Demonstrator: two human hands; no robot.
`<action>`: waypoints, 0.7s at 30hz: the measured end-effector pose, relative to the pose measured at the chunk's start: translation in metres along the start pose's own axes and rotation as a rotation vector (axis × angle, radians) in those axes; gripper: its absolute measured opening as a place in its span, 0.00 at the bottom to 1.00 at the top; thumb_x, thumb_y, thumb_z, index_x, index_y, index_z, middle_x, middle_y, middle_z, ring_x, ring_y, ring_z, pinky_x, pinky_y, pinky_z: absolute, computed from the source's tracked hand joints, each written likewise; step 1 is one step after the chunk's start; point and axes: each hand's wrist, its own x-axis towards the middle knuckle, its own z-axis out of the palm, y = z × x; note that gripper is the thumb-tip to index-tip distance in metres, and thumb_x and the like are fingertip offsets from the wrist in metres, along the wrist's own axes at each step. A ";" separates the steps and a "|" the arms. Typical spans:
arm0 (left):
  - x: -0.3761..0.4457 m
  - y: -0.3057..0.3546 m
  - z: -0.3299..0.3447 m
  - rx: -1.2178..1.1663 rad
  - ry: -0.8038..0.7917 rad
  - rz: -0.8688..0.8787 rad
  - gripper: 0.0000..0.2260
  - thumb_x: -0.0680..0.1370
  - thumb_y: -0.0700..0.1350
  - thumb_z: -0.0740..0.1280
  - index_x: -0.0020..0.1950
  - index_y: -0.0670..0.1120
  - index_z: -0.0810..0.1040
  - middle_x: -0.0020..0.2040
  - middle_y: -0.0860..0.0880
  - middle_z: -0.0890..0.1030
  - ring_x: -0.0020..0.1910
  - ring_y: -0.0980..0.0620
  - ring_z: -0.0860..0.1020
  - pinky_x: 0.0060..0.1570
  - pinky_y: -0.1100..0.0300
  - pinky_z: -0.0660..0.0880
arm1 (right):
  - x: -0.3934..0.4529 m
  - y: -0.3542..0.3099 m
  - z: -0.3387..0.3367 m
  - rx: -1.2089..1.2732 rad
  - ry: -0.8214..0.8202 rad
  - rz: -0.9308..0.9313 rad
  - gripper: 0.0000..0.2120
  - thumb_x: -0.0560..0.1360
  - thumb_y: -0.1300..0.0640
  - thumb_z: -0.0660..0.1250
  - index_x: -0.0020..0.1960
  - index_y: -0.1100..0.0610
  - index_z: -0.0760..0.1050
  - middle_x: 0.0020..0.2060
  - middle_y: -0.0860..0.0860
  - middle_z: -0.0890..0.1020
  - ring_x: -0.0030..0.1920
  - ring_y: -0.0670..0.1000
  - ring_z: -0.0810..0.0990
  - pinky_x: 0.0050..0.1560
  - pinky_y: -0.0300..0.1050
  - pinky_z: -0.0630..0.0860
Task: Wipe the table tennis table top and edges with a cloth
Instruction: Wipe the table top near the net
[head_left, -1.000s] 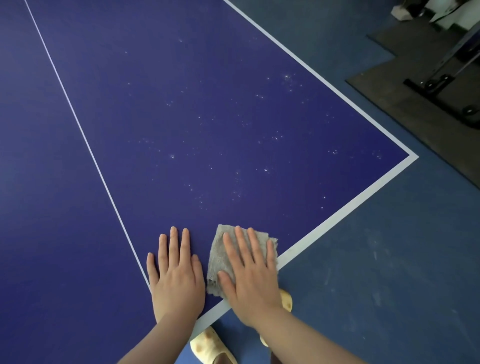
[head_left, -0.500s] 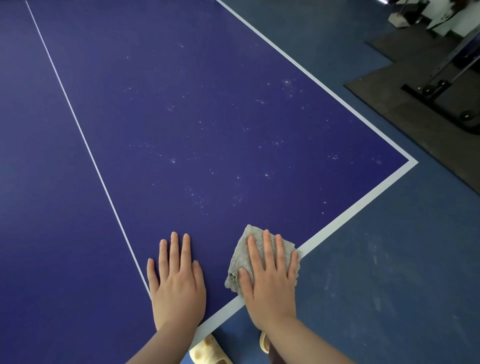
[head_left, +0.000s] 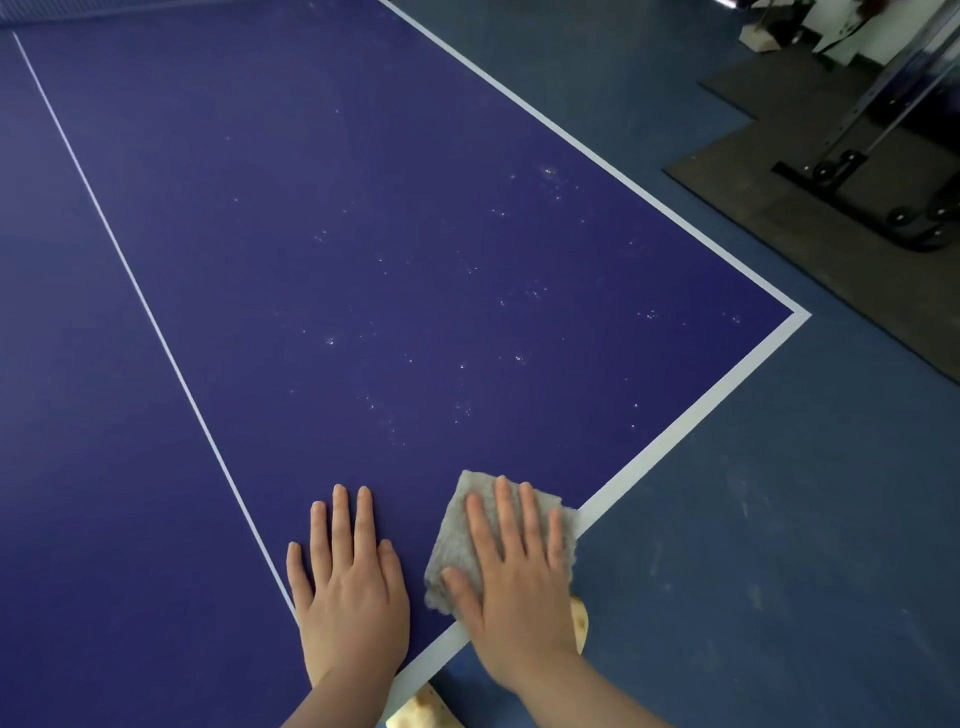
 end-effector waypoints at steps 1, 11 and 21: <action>0.001 0.000 0.000 -0.002 0.004 0.004 0.26 0.81 0.52 0.45 0.79 0.49 0.56 0.78 0.49 0.59 0.78 0.48 0.56 0.73 0.46 0.51 | 0.002 -0.003 0.000 -0.014 0.003 -0.052 0.32 0.82 0.36 0.43 0.80 0.52 0.57 0.79 0.56 0.59 0.79 0.60 0.55 0.73 0.63 0.54; 0.000 0.014 -0.002 -0.054 0.023 -0.042 0.26 0.81 0.51 0.45 0.79 0.48 0.57 0.79 0.49 0.56 0.79 0.50 0.51 0.74 0.51 0.39 | 0.011 0.035 -0.004 -0.048 0.051 0.083 0.30 0.83 0.41 0.46 0.80 0.54 0.57 0.78 0.57 0.60 0.79 0.60 0.56 0.75 0.62 0.51; -0.006 0.072 0.013 -0.109 0.026 -0.121 0.26 0.80 0.54 0.41 0.79 0.51 0.47 0.79 0.53 0.48 0.79 0.51 0.47 0.76 0.47 0.45 | 0.046 0.077 -0.010 -0.067 0.041 -0.083 0.29 0.82 0.44 0.47 0.80 0.54 0.56 0.79 0.55 0.57 0.79 0.58 0.53 0.76 0.57 0.48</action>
